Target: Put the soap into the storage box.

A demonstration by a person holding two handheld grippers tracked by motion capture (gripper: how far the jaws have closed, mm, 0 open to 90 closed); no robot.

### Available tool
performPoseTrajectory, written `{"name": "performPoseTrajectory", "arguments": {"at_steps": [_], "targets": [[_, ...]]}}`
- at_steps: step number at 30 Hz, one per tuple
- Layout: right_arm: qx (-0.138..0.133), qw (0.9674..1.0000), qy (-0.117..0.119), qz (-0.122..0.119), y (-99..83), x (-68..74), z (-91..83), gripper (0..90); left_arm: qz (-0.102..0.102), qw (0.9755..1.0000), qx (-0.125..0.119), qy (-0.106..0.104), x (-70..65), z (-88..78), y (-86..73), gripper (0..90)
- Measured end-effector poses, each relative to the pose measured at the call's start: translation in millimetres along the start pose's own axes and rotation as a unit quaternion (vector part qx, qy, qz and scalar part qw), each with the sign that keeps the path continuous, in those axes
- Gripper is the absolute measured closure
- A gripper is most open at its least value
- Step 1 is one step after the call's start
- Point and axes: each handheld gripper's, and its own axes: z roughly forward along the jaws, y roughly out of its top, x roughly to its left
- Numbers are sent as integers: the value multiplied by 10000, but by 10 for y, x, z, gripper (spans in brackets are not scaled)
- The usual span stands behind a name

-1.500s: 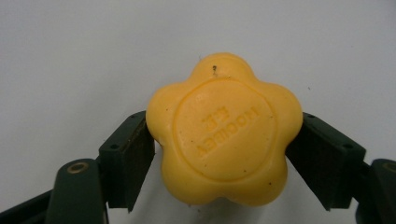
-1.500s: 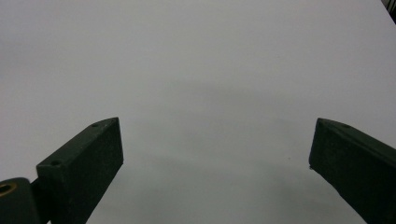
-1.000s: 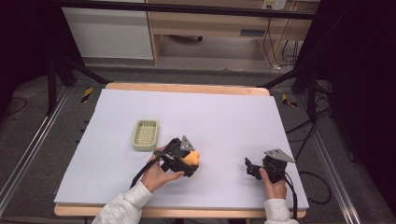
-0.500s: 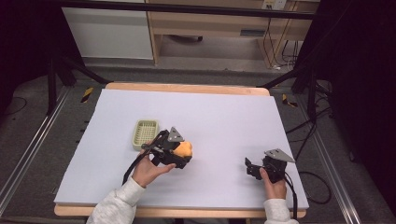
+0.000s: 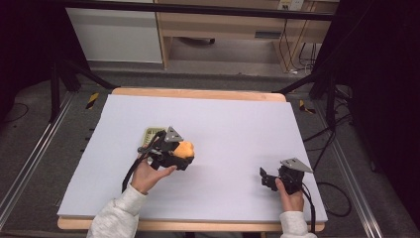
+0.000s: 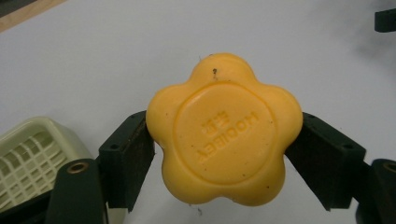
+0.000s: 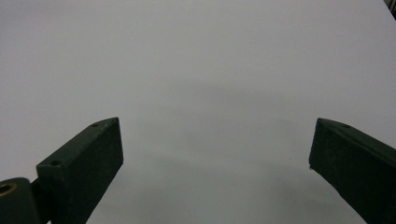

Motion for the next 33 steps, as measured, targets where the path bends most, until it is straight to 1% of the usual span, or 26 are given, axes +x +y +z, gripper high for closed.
{"name": "performPoseTrajectory", "arguments": {"at_steps": [4,5,9,10,11,12,13,16,17,20,21,22,25,27,28,29,30,31,33], "targets": [[-1,10000,-1,-6,0,0,1,34,-77,9999,-39,111,64,-49,-2,248],[-1,10000,-1,-6,0,0,1,34,-77,9999,-39,111,64,-49,-2,248],[2,10000,1,-1,0,0,1,34,-186,9994,-76,269,152,-94,-14,248],[4,10000,3,-1,0,0,1,34,-186,9994,-76,269,152,-94,-14,248],[4,10000,3,-2,0,0,2,34,-217,9991,-106,334,190,-110,-20,248],[4,10000,2,-1,0,0,2,34,-248,9989,-105,372,195,-114,-22,248],[5,10000,11,2,1,-1,1,34,-237,9988,-102,418,215,-124,-23,248],[5,10000,11,10,0,0,1,34,-265,9987,-111,422,247,-137,-27,248],[3,10000,3,-2,0,0,1,34,-306,9983,-119,485,276,-148,-32,248],[5,10000,12,1,1,-1,1,34,-342,9980,-119,509,306,-155,-38,248],[7,10000,12,1,1,-1,1,34,-345,9978,-101,550,325,-157,-41,248],[7,10000,13,1,1,-1,2,34,-397,9975,-98,583,346,-154,-46,248],[8,10000,12,-3,1,0,2,34,-408,9972,-61,619,380,-156,-52,248],[5,10000,4,-11,0,-1,4,34,-493,9964,-99,682,422,-151,-61,248],[5,10000,4,-11,0,-1,4,34,-493,9964,-99,682,422,-151,-61,248],[6,10000,3,-22,0,-1,5,34,-517,9961,-64,705,472,-161,-69,248],[8,10000,4,-21,0,-1,5,34,-569,9957,-94,724,490,-158,-73,248],[7,10000,6,-21,0,-1,5,34,-569,9957,-94,724,490,-158,-73,248],[10,10000,9,-20,1,-1,6,34,-638,9951,-92,744,535,-161,-84,248]]}}
